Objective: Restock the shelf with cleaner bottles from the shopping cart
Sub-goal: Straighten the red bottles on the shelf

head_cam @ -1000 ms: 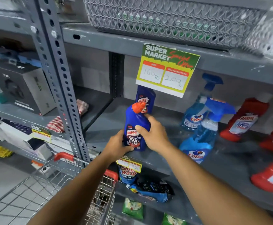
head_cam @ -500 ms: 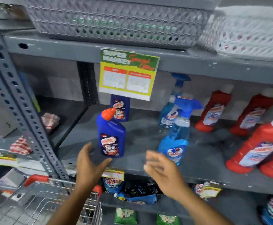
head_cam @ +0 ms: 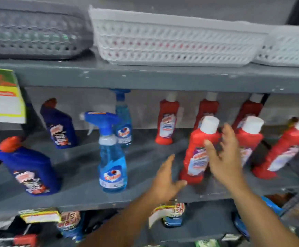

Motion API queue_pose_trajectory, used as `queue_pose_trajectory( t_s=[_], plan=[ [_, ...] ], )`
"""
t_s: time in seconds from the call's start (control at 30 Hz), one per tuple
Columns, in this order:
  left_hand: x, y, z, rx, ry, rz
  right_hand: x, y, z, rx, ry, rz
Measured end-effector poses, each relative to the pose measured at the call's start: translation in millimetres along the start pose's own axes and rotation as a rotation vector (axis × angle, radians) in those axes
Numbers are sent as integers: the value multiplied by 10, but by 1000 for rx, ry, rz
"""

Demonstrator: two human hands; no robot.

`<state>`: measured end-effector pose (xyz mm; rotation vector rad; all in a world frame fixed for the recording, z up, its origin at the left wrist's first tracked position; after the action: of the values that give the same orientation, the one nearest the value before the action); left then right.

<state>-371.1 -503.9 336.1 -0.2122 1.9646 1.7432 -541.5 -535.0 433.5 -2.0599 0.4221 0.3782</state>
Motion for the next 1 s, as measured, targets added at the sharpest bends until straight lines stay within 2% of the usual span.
queue_pose_trajectory(
  t_s=[0.1,0.17,0.43,0.6,0.67,0.73,0.77,0.83,0.87,0.93,1.0],
  plan=[
    [141,67,-407,-36,-36,79,-31,-69,-282,35,-198,37],
    [169,21,-467,-56,-19,47,-78,-90,-337,44,-265,56],
    [-174,-275,-191,-119,13,65,343,-291,-231,68,-353,-40],
    [-197,-170,-72,-173,27,-39,316,-338,-167,73,-420,-88],
    [-216,-141,95,-213,212,-175,102,-335,-73,15,-408,-150],
    [-158,-82,358,-198,447,-272,-346,-264,-5,-127,-233,-151],
    [-59,-39,471,-162,479,-299,-621,-196,21,-211,-96,-100],
    [243,82,481,-68,383,-272,-1160,34,-1,-312,136,35],
    [411,143,392,-33,295,-240,-1367,177,-62,-302,173,84],
    [702,312,61,28,153,-215,-1575,468,-261,-163,101,109],
    [940,496,-367,26,67,-141,-1561,690,-416,-5,-75,35]
  ],
)
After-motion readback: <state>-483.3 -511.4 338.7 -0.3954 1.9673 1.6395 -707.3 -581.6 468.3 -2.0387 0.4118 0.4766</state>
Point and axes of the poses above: each hand's wrist, its own z-axis away from the middle knuckle, its own x-axis out of the palm, y = z × x, the point moved 5 cm from there along -z, towards the middle knuckle, and after that the axes turned 12 degrees about -y, right-handed, at the moved point
